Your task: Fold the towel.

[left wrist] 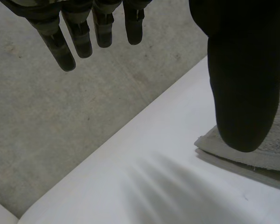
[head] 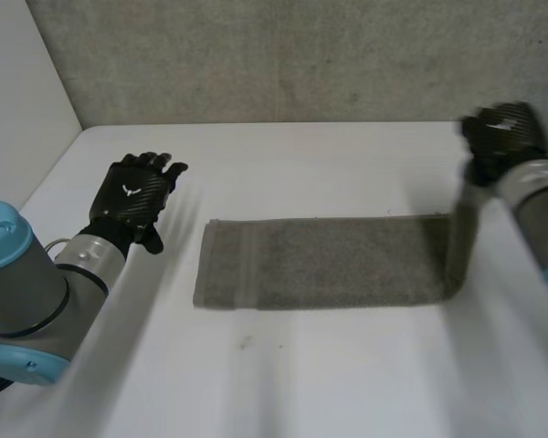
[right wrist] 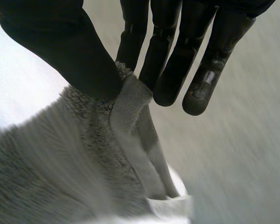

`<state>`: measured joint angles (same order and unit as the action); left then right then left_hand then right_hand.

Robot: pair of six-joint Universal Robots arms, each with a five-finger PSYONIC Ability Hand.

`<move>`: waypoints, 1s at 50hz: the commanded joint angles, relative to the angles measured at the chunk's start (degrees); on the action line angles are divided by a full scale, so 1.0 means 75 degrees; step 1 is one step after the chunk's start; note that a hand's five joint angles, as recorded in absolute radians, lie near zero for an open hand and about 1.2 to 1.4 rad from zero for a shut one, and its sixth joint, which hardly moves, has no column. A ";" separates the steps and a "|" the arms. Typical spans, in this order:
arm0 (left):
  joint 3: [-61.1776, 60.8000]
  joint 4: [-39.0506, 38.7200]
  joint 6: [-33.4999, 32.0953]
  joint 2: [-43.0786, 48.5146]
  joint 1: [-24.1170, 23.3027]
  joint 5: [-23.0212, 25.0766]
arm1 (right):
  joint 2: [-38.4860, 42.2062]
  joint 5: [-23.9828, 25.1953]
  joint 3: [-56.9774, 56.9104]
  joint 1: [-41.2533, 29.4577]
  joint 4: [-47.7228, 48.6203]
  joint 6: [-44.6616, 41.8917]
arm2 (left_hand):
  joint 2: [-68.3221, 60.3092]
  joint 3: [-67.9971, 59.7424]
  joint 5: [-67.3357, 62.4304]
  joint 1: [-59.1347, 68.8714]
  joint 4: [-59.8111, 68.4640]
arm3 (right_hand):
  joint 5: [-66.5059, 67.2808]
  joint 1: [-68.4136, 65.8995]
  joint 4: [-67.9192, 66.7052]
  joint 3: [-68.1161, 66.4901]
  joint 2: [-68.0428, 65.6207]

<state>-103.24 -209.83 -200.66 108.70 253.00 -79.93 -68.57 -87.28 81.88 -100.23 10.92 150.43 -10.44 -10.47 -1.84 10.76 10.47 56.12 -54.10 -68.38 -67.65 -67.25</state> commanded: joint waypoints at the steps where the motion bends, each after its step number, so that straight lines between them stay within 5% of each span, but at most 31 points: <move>1: -0.0004 0.0005 0.0001 -0.0277 0.0028 -0.0450 | 0.0620 0.0867 -0.0416 -0.3095 0.1062 0.0110 | -0.0194 -0.0191 -0.0008 0.0151 0.0191 | 0.1851 -0.3453 -0.1550 -0.1647 -0.1700; 14: 0.0008 0.0005 0.0387 -0.0548 0.0052 -0.0885 | 0.3001 0.1501 -0.1085 -0.4998 0.1180 -0.0979 | -0.0082 -0.0078 0.0104 0.0039 0.0078 | 0.1851 -0.3453 -0.1550 -0.1647 -0.1700; 16: -0.0004 0.0005 0.0399 -0.0548 0.0052 -0.0885 | 0.3072 0.1396 -0.1097 -0.5011 0.1181 -0.1062 | -0.0082 -0.0078 0.0104 0.0039 0.0078 | 0.0715 -0.2317 -0.0414 -0.0511 -0.0564; 18: -0.0004 0.0005 0.0411 -0.0548 0.0040 -0.0885 | 0.2933 0.1291 -0.1050 -0.4976 0.1169 -0.1004 | -0.0082 -0.0078 0.0104 0.0039 0.0078 | -0.3039 0.1437 0.3340 0.3243 0.3190; 21: -0.0039 0.0005 0.0411 -0.0548 -0.0007 -0.0885 | 0.2744 0.1220 -0.0980 -0.4964 0.1134 -0.0921 | -0.0082 -0.0078 0.0104 0.0039 0.0078 | -0.4713 0.3111 0.5014 0.4917 0.4864; 23: -0.0062 0.0005 0.0423 -0.0548 -0.0077 -0.0885 | 0.2080 0.0917 -0.0724 -0.4755 0.1041 -0.0572 | -0.0104 -0.0100 0.0082 0.0061 0.0100 | -0.7483 0.5881 0.7784 0.7687 0.7634; 34: 0.0171 0.0017 0.1112 -0.0455 -0.1177 -0.0838 | 0.0389 0.0540 0.1139 -0.2647 0.0420 0.1678 | -0.0171 -0.0168 0.0015 0.0129 0.0168 | -0.7483 0.5881 0.7784 0.7687 0.7634; 44: 0.0828 0.0122 0.1116 0.0868 -0.2385 -0.0826 | 0.0354 0.0715 0.2511 -0.1449 0.0384 0.1774 | -0.0687 -0.0683 -0.0501 0.0644 0.0683 | -0.7320 0.5718 0.7621 0.7524 0.7471; 48: 0.0922 0.0181 0.0482 0.1444 -0.2456 -0.0862 | 0.0482 0.0821 0.2677 -0.1366 0.0442 0.1751 | -0.0687 -0.0684 -0.0502 0.0645 0.0684 | -0.5543 0.3941 0.5844 0.5747 0.5694; 50: 0.0957 0.0251 -0.0288 0.1841 -0.2456 -0.0920 | 0.0785 0.0845 0.2665 -0.1331 0.0687 0.1751 | -0.0687 -0.0684 -0.0502 0.0645 0.0684 | -0.2286 0.0684 0.2588 0.2491 0.2437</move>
<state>-97.14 -208.88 -193.09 115.62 235.56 -86.19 -65.66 -81.72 101.06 -110.92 13.86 164.04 -13.25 -13.25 -3.23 13.13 13.29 8.01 -15.73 -18.01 -17.73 -17.73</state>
